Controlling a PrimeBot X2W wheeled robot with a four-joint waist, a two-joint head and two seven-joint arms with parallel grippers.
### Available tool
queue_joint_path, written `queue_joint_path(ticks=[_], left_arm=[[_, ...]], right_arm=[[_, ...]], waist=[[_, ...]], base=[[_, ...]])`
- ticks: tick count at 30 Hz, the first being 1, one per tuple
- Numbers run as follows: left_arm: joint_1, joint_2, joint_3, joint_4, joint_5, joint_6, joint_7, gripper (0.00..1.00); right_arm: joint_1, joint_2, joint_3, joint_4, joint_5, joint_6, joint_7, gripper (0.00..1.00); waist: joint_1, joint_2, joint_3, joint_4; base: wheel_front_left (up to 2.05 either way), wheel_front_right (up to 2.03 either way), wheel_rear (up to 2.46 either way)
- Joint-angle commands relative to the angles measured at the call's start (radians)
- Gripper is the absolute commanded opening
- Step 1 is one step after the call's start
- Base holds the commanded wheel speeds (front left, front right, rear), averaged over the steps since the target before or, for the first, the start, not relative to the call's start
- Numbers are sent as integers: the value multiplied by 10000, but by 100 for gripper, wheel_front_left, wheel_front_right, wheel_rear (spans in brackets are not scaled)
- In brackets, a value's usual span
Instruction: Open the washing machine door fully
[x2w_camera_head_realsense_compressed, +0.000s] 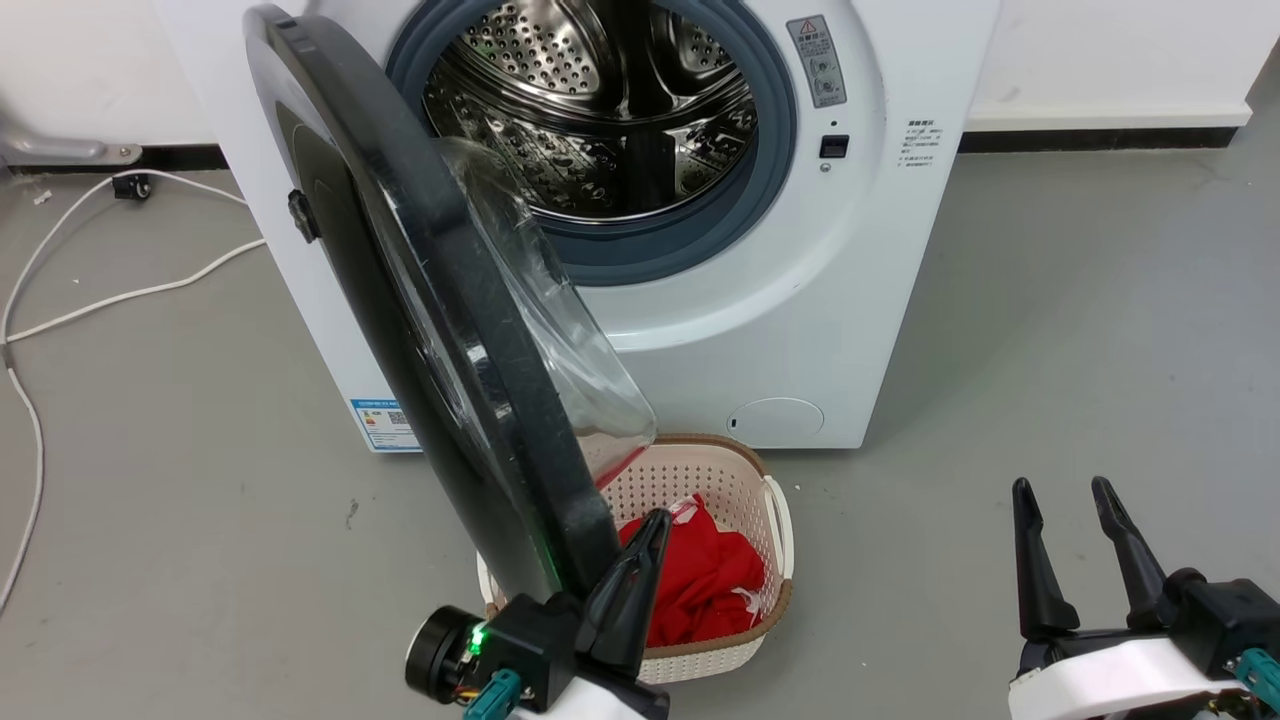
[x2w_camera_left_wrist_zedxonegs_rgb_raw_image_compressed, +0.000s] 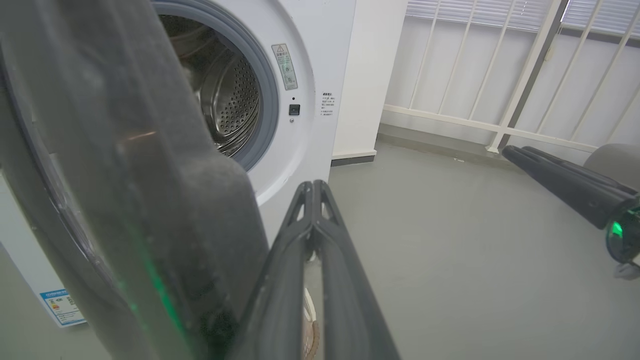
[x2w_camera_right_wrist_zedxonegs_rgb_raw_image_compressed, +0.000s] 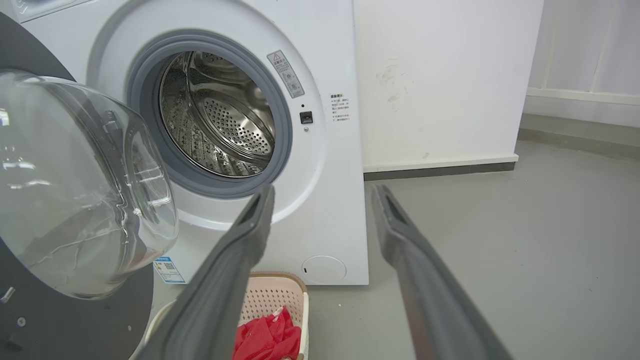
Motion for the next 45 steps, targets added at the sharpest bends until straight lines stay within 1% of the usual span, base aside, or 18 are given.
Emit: queue_joint_path(ticks=[1, 12, 19, 25, 26, 35, 41, 45], left_arm=[[194, 217, 181, -83, 47, 172, 51, 0], [907, 498, 427, -1053, -57, 701, 262, 0], [1235, 673, 575, -1491, -45, 1002, 424, 0], [1395, 703, 566, -1958, -66, 1132, 519, 0], [1395, 703, 566, -1958, -66, 1132, 519, 0], [1522, 805, 617, -2323, 32, 1378, 605, 0], [1584, 927, 828, -2384, 51, 1551, 543, 0], [1467, 1027, 1095, -2334, -95, 1622, 384, 0]], right_arm=[[135, 27, 22, 22, 64, -7, 59, 100], [158, 27, -1, 34, 110, -7, 106, 100], [179, 27, -86, 18, 104, -7, 81, 100], [156, 27, -255, 25, 137, -7, 63, 100], [156, 27, -255, 25, 137, -7, 63, 100], [39, 23, -359, -88, 63, -7, 49, 100], [8, 23, -404, -142, 49, -7, 41, 100], [-58, 23, -392, -166, 43, -7, 52, 100]], waist=[[0, 0, -29, 16], [0, 0, -98, 277], [0, 0, -81, 707], [0, 0, 26, 1375], [0, 0, 26, 1375], [0, 0, 198, 2493], [0, 0, 297, 3160], [0, 0, 365, 3454]], base=[[0, 0, 0], [0, 0, 0], [0, 0, 0], [0, 0, 0], [0, 0, 0], [0, 0, 0], [0, 0, 0], [0, 0, 0]])
